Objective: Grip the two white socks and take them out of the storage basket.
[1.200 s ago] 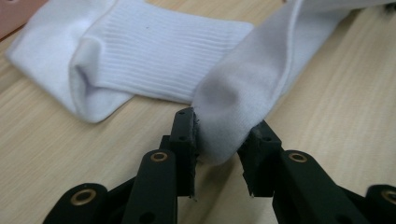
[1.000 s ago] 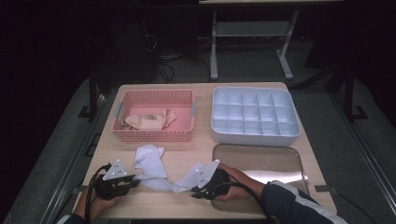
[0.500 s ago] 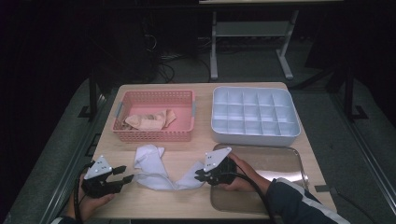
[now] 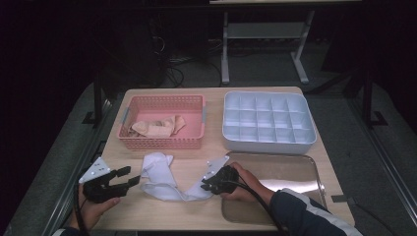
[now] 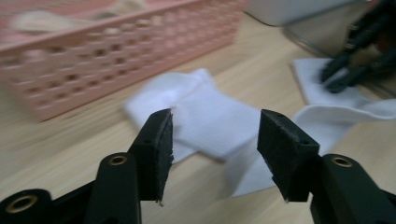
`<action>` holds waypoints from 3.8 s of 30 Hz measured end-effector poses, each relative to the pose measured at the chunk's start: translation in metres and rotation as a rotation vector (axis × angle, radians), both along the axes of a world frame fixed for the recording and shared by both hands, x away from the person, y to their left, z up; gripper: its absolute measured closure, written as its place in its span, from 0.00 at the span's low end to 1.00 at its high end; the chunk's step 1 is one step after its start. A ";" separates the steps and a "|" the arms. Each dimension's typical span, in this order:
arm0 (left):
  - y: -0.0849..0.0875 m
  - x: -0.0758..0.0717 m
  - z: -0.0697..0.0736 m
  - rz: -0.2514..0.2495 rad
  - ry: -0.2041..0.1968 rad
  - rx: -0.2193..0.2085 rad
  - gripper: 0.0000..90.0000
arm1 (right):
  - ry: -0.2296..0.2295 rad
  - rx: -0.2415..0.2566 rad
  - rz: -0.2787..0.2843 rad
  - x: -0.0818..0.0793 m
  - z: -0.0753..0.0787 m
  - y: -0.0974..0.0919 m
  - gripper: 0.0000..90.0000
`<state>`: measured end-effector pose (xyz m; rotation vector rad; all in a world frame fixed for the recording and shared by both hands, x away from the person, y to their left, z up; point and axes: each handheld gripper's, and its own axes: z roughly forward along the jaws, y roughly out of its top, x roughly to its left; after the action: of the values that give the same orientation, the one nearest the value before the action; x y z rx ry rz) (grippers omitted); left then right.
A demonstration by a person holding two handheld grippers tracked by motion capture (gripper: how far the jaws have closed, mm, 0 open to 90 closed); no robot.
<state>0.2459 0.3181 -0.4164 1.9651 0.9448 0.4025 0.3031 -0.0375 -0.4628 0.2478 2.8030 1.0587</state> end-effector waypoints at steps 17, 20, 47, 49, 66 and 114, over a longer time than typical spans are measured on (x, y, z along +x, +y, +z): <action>-0.066 0.014 -0.012 -0.296 0.105 0.118 0.65 | -0.011 -0.008 -0.015 -0.011 0.002 -0.016 0.65; -0.065 0.009 -0.018 -0.304 0.135 0.128 0.66 | -0.019 0.006 -0.029 -0.012 0.005 -0.026 0.61; -0.042 -0.002 -0.037 -0.272 0.172 0.169 0.72 | 0.007 -0.001 0.049 -0.046 0.004 -0.052 0.66; -0.041 -0.002 -0.037 -0.272 0.174 0.184 0.72 | 0.024 -0.025 0.057 -0.048 0.001 -0.050 0.68; -0.040 -0.007 -0.029 -0.290 0.134 0.144 0.60 | 0.011 -0.019 0.039 -0.047 0.007 -0.053 0.68; -0.038 -0.014 -0.037 -0.284 0.184 0.222 0.78 | -0.018 0.054 0.044 -0.021 0.005 -0.007 0.83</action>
<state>0.2324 0.2805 -0.4531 2.3327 0.7421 0.1718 0.2822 -0.0445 -0.4574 0.1827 2.7792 1.1417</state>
